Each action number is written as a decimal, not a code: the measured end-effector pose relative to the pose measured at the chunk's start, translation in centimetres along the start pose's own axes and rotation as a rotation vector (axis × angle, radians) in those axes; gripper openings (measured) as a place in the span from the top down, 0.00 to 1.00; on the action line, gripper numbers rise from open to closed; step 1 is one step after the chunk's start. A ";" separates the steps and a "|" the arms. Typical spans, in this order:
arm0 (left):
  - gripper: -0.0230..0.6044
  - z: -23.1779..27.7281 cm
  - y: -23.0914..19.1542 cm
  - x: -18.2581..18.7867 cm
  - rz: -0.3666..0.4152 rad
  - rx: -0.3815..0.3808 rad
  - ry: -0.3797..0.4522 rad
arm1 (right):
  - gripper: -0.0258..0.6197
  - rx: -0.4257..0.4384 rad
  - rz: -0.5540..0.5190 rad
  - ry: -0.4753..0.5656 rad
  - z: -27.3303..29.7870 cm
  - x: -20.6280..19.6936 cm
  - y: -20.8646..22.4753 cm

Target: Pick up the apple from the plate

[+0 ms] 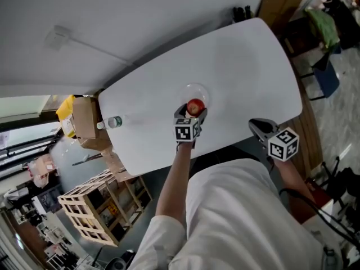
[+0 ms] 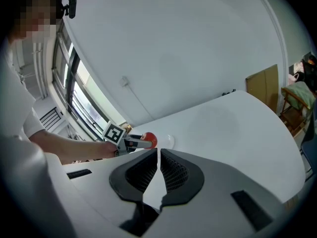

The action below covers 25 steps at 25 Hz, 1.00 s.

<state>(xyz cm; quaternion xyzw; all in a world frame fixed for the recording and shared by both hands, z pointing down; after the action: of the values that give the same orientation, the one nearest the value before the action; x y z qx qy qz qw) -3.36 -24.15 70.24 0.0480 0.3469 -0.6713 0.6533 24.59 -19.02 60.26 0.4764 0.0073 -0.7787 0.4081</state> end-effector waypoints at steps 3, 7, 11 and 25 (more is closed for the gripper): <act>0.35 -2.3 0.1 0.0 0.004 -0.027 0.030 | 0.89 0.013 -0.020 0.005 0.8 0.4 -1.4; 0.35 -5.3 0.1 -0.1 0.005 -0.057 0.072 | 0.89 0.028 -0.048 0.015 1.6 0.8 -3.4; 0.35 -8.3 -0.3 -0.9 0.004 -0.074 0.104 | 0.89 0.028 -0.062 0.024 1.7 0.5 -5.9; 0.35 -17.1 -0.4 -4.7 0.012 -0.134 0.205 | 0.89 0.023 -0.108 0.035 0.4 -2.2 -13.3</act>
<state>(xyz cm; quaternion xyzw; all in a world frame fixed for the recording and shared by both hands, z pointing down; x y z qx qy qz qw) -9.73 -11.15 59.91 0.0748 0.4557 -0.6341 0.6202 16.20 -8.88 57.10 0.4935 0.0312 -0.7913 0.3595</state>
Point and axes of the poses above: the fingertips, and each gripper's own axes: z forward along the fingers, y to its right, x out of its top, the point moved 6 cm from there along -z, backward along the fingers, and after that the axes turned 12 degrees about -z, right-handed, at the moved point
